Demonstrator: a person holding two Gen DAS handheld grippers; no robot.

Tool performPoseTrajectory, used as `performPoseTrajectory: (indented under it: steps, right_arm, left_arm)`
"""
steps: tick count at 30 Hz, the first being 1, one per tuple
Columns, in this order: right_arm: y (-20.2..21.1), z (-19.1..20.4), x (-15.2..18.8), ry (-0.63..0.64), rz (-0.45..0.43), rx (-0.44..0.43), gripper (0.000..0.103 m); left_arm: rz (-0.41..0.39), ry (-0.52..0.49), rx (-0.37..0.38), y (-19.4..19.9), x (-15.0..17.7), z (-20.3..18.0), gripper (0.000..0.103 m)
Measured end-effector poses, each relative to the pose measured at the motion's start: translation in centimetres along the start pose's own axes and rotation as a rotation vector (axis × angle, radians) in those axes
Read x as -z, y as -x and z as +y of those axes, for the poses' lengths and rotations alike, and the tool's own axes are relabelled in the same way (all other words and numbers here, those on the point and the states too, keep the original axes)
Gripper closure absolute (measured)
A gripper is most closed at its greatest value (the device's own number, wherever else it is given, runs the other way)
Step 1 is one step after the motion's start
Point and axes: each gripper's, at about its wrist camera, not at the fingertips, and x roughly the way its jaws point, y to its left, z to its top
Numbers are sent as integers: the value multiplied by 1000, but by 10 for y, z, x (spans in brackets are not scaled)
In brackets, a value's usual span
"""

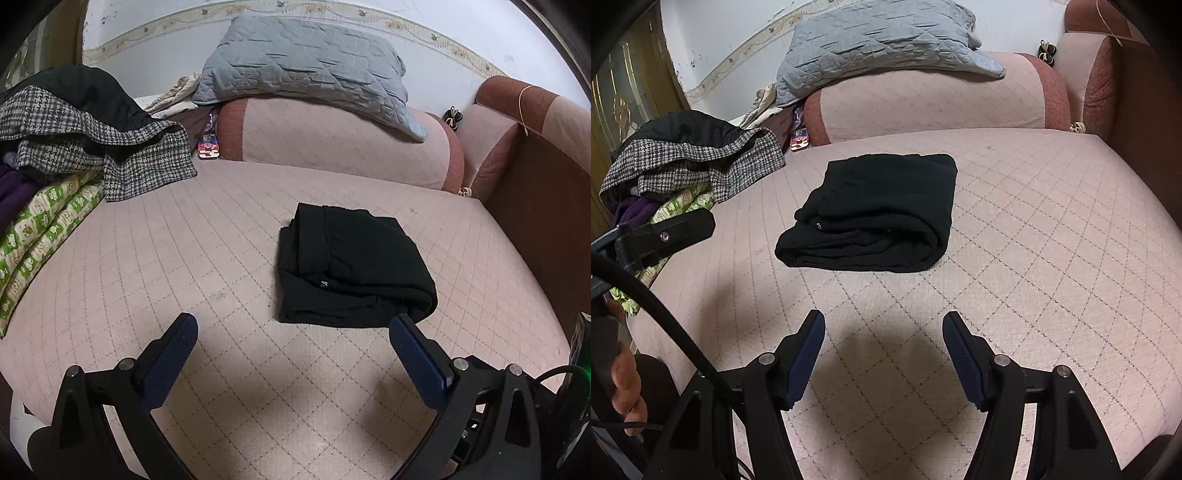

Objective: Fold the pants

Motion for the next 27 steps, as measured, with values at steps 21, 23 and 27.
performPoseTrajectory:
  steps: [21,23,27]
  right_arm:
    - [-6,3,4,3,20,9,28]
    - [-5,4,4,6,20,9,28]
    - [-5,6,6,12,20,11,28]
  left_arm:
    - [56,23,16,-12,9,5,0]
    - [47,20,10,-11,10,5,0]
    - [55,62,77,-12,11,10,0]
